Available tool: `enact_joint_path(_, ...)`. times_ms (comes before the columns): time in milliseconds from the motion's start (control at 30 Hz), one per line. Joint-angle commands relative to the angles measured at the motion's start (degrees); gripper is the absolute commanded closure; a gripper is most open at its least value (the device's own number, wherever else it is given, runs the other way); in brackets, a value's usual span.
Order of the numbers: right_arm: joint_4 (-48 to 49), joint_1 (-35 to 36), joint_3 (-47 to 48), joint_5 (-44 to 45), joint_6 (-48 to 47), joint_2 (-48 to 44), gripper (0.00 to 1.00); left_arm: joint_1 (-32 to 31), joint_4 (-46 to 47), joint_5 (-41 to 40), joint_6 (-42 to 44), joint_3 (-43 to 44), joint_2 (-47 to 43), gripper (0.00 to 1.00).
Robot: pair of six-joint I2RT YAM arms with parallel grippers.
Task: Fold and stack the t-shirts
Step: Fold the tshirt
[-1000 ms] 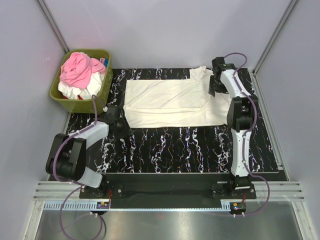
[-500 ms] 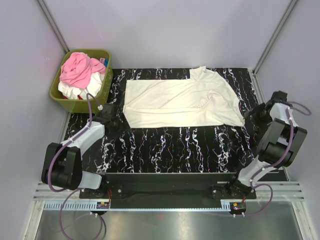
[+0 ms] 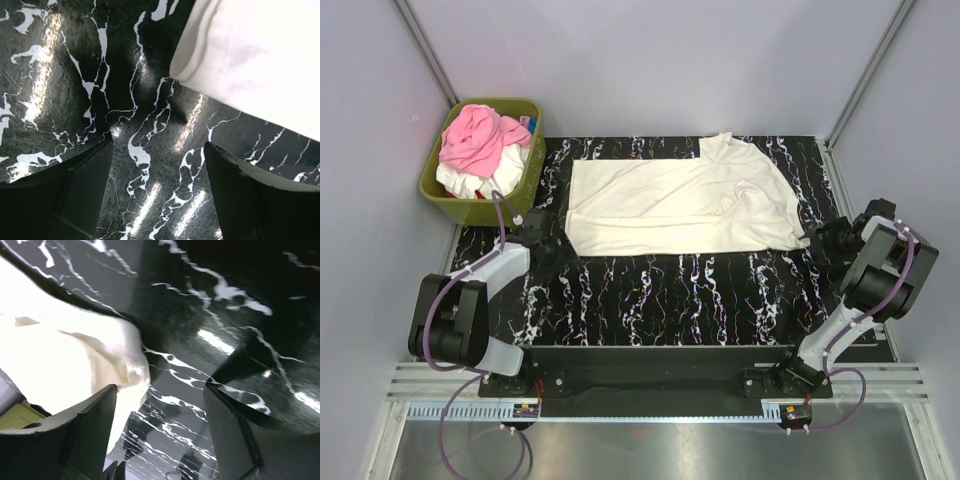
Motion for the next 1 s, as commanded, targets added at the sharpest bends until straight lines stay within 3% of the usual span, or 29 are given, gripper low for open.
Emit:
enact_joint_path(0, 3.2, 2.27, 0.31, 1.53, -0.15, 1.45, 0.23, 0.31, 4.1, 0.64, -1.27, -0.38, 1.14, 0.22)
enact_joint_path(100, 5.82, 4.12, -2.23, 3.56, 0.64, -0.74, 0.23, 0.31, 4.9, 0.64, -1.97, -0.38, 2.29, 0.22)
enact_joint_path(300, 17.94, 4.21, -12.33, 6.29, 5.56, -14.7, 0.24, 0.31, 5.25, 0.64, -2.15, -1.08, 2.12, 0.25)
enact_joint_path(600, 19.82, 5.26, -13.76, 4.61, 2.84, -14.64, 0.18, 0.31, 5.34, 0.64, -2.5, -1.96, 1.41, 0.26)
enact_joint_path(833, 17.8, 6.58, -10.16, 5.41, 2.49, -9.38, 0.33, 0.31, 5.34, 0.64, -2.59, -1.61, 1.85, 0.27)
enact_joint_path(967, 17.53, 7.2, -8.05, 5.76, 2.05, -6.56, 0.61, 0.31, 4.99, -0.32, -2.85, -1.61, 2.55, 0.25)
